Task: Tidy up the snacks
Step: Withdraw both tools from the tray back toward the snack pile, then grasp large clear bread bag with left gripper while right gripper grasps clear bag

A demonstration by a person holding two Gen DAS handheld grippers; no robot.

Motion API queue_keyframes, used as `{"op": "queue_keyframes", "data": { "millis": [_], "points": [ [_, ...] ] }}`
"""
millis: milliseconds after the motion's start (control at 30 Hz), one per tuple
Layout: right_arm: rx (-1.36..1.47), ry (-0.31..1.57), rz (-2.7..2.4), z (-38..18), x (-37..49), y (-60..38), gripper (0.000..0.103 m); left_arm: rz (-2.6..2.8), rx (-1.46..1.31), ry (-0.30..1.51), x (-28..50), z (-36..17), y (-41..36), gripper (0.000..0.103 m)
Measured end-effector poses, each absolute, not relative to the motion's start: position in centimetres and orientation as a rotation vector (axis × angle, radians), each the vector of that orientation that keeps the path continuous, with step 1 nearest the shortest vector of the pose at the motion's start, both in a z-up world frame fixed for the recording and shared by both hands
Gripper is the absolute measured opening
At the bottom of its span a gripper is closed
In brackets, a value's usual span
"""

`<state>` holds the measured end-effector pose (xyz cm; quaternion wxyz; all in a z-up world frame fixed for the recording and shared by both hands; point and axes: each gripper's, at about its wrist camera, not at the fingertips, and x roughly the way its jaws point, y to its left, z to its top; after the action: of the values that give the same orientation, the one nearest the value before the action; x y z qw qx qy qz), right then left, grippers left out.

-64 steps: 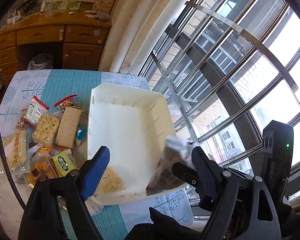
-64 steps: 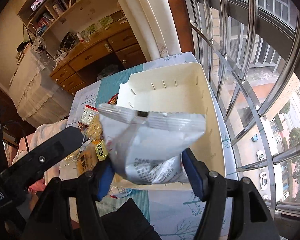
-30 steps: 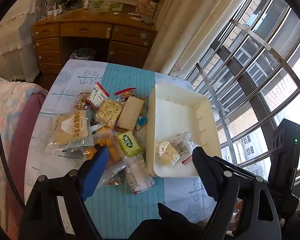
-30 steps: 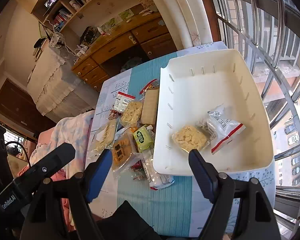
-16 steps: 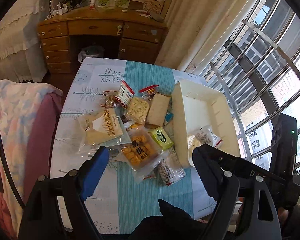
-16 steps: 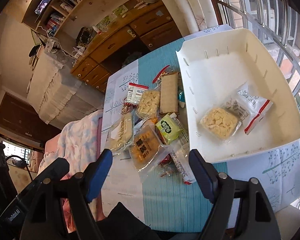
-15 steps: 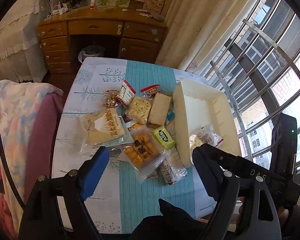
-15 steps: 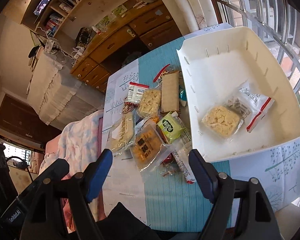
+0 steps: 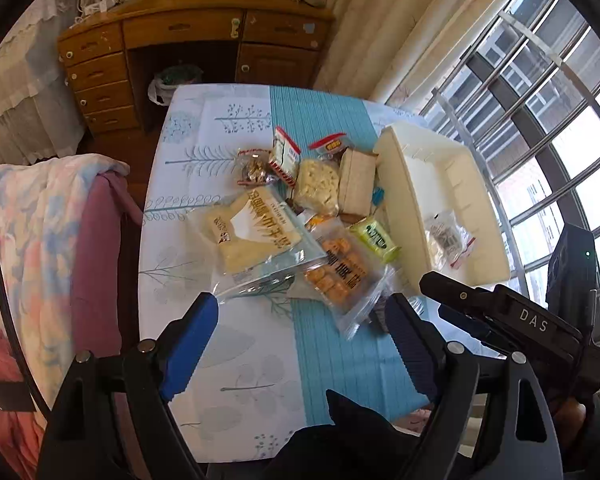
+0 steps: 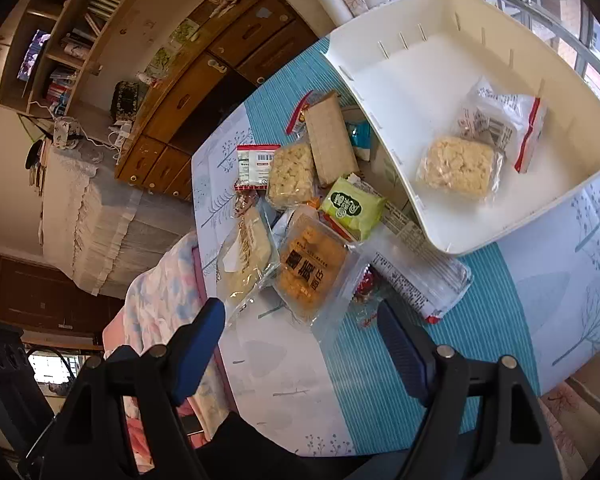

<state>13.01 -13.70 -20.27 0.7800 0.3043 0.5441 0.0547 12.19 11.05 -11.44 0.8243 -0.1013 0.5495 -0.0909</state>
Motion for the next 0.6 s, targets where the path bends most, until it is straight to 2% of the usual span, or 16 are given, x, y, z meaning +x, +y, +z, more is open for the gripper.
{"op": "queue_keyframes", "data": {
  "millis": [600],
  "points": [
    [0.857,1.219,-0.009,-25.5,11.3,-11.3,0.079,-0.296,-0.188,1.358,16.2,-19.1,14.8,0.085]
  ]
}}
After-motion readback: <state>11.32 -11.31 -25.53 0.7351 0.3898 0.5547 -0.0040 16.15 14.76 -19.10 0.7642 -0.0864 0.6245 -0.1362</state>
